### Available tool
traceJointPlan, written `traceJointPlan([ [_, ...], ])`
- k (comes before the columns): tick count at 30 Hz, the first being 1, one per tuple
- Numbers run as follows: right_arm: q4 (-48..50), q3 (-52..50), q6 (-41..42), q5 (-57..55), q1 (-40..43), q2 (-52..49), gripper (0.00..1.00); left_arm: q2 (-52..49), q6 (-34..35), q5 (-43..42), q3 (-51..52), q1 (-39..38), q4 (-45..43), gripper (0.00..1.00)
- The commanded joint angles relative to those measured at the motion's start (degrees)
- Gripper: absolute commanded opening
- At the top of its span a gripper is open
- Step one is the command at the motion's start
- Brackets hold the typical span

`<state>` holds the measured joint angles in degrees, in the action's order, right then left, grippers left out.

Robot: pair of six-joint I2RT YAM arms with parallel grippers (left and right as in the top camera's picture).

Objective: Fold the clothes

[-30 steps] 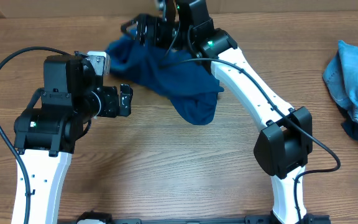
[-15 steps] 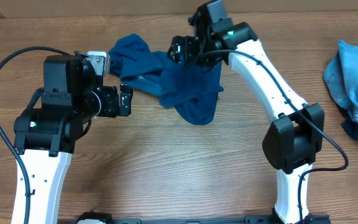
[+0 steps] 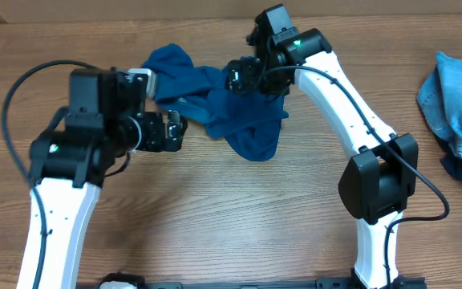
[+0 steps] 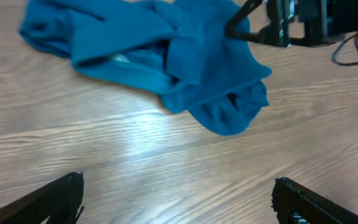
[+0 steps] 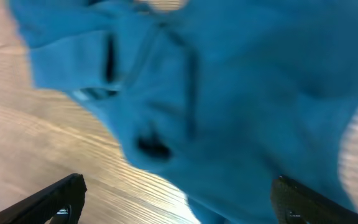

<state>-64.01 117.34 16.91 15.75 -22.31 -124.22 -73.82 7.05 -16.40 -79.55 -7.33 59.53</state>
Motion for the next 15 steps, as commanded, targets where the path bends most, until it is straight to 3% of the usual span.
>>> traceJointPlan([
  [1,-2.38,1.42,5.88,-1.84,6.16,3.28,0.98,-3.56,2.95,-4.35,-1.25,-0.52,-3.43,1.00],
  [5,-4.87,1.42,5.77,3.06,12.61,6.67,0.96,-10.12,7.17,-2.25,-1.25,-3.65,-6.64,1.00],
  [10,-7.23,1.42,3.52,3.63,17.14,13.86,0.96,-20.81,10.29,6.16,-1.25,-10.54,-13.00,1.00],
  [13,-7.96,1.42,0.52,3.52,17.55,19.76,0.96,-27.08,10.91,8.33,-1.25,-13.51,-16.48,0.91],
  [15,-8.24,1.42,0.39,2.60,17.55,22.60,0.97,-29.75,12.57,12.11,-1.25,-14.43,-16.79,0.91],
])
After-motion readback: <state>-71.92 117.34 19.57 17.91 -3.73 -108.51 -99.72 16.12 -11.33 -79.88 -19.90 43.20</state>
